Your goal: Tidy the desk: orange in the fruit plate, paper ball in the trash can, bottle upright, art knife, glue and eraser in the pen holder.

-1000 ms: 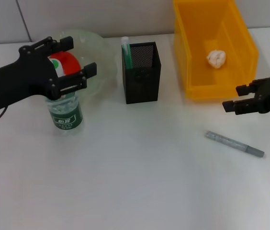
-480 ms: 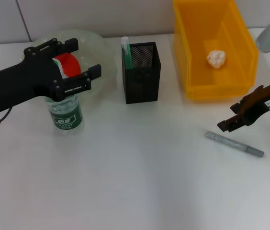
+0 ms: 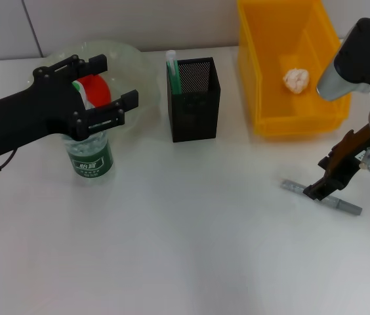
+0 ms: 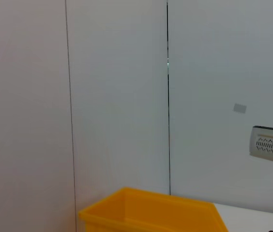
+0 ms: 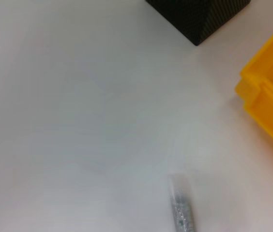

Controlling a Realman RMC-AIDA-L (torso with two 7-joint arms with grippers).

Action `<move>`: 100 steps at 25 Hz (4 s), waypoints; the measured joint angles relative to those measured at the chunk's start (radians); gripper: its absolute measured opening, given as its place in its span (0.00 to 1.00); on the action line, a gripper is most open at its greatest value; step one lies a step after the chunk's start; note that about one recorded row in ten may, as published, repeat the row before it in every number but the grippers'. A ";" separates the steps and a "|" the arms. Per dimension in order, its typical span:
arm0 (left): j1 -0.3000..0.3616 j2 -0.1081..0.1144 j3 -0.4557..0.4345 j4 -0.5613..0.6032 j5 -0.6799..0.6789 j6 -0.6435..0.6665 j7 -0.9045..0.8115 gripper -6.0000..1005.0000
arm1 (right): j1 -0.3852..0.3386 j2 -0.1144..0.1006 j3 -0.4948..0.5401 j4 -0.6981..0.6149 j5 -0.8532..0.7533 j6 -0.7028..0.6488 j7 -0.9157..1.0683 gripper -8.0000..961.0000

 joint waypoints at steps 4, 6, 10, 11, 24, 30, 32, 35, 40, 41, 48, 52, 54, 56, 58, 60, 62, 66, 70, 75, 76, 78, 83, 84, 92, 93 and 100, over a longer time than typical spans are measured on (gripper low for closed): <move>0.000 0.000 0.000 0.000 -0.009 0.005 0.001 0.80 | 0.003 0.002 -0.009 0.001 -0.004 0.002 0.002 0.72; 0.000 0.000 0.000 -0.001 -0.011 0.010 0.001 0.80 | 0.003 0.002 -0.009 0.004 -0.004 0.003 0.002 0.72; 0.000 0.000 0.000 -0.001 -0.012 0.014 0.002 0.80 | 0.005 0.003 -0.015 0.006 -0.005 0.005 0.002 0.72; 0.000 0.000 0.000 -0.001 -0.013 0.014 0.002 0.80 | 0.005 0.003 -0.019 0.006 -0.005 0.006 0.002 0.72; -0.002 0.001 0.001 -0.003 -0.019 0.022 0.002 0.80 | 0.002 0.005 -0.100 0.013 -0.008 0.052 0.024 0.72; -0.004 0.002 0.001 0.001 -0.019 0.022 0.002 0.80 | 0.005 0.005 -0.112 0.039 -0.008 0.071 0.025 0.53; -0.005 0.002 0.001 0.003 -0.019 0.022 0.002 0.80 | 0.007 0.005 -0.112 0.046 -0.008 0.072 0.025 0.52; -0.009 0.002 0.001 0.003 -0.019 0.022 0.002 0.80 | 0.008 0.005 -0.112 0.049 -0.008 0.074 0.025 0.51; -0.010 0.002 -0.001 0.002 -0.019 0.022 0.002 0.80 | 0.008 0.005 -0.112 0.052 -0.008 0.077 0.025 0.48; -0.010 0.002 -0.001 0.002 -0.019 0.022 0.001 0.80 | 0.008 0.005 -0.112 0.053 -0.008 0.078 0.025 0.48; -0.010 0.002 0.000 0.004 -0.019 0.021 0.001 0.80 | 0.008 0.005 -0.126 0.054 -0.008 0.081 0.025 0.44; -0.010 0.002 -0.001 0.004 -0.019 0.022 0.001 0.80 | 0.008 0.005 -0.139 0.054 -0.008 0.082 0.026 0.44; -0.010 0.002 -0.001 0.004 -0.019 0.022 0.002 0.80 | 0.009 0.005 -0.144 0.054 -0.008 0.082 0.026 0.44; -0.010 0.002 -0.001 0.004 -0.019 0.022 0.001 0.80 | 0.009 0.005 -0.148 0.054 -0.008 0.084 0.027 0.44; -0.010 0.002 -0.002 0.004 -0.019 0.022 0.001 0.80 | 0.009 0.005 -0.149 0.055 -0.008 0.087 0.028 0.42; -0.010 0.002 -0.002 0.005 -0.019 0.021 0.002 0.80 | 0.010 0.006 -0.149 0.061 -0.008 0.091 0.028 0.38; -0.010 0.002 -0.003 0.005 -0.019 0.022 0.001 0.80 | 0.010 0.006 -0.149 0.062 -0.008 0.092 0.028 0.34; -0.010 0.002 -0.004 0.005 -0.020 0.023 0.001 0.80 | 0.011 0.006 -0.161 0.065 -0.008 0.094 0.034 0.33; -0.010 0.002 -0.005 0.005 -0.020 0.023 0.001 0.80 | 0.011 0.006 -0.177 0.068 -0.008 0.096 0.045 0.33; -0.010 0.002 -0.006 0.005 -0.021 0.023 0.001 0.80 | 0.011 0.006 -0.178 0.072 -0.008 0.105 0.049 0.33; -0.010 0.002 -0.006 0.005 -0.021 0.023 0.002 0.80 | 0.012 0.006 -0.178 0.073 -0.008 0.107 0.050 0.33; -0.010 0.002 -0.006 0.005 -0.021 0.023 0.001 0.80 | 0.012 0.006 -0.178 0.075 -0.008 0.109 0.050 0.33; -0.010 0.002 -0.006 0.005 -0.021 0.023 0.001 0.80 | 0.012 0.006 -0.178 0.078 -0.009 0.110 0.051 0.23; -0.010 0.002 -0.006 0.005 -0.021 0.023 0.002 0.80 | 0.012 0.006 -0.178 0.078 -0.009 0.110 0.052 0.21; -0.010 0.002 -0.008 0.007 -0.022 0.024 0.001 0.80 | 0.004 0.006 -0.177 0.046 -0.009 0.121 0.078 0.16; -0.010 0.002 -0.008 0.007 -0.022 0.025 0.001 0.80 | 0.000 0.006 -0.174 0.032 -0.009 0.120 0.079 0.16; -0.009 0.003 -0.005 0.010 -0.022 0.026 0.003 0.80 | -0.035 0.008 -0.164 -0.106 0.000 0.110 0.096 0.15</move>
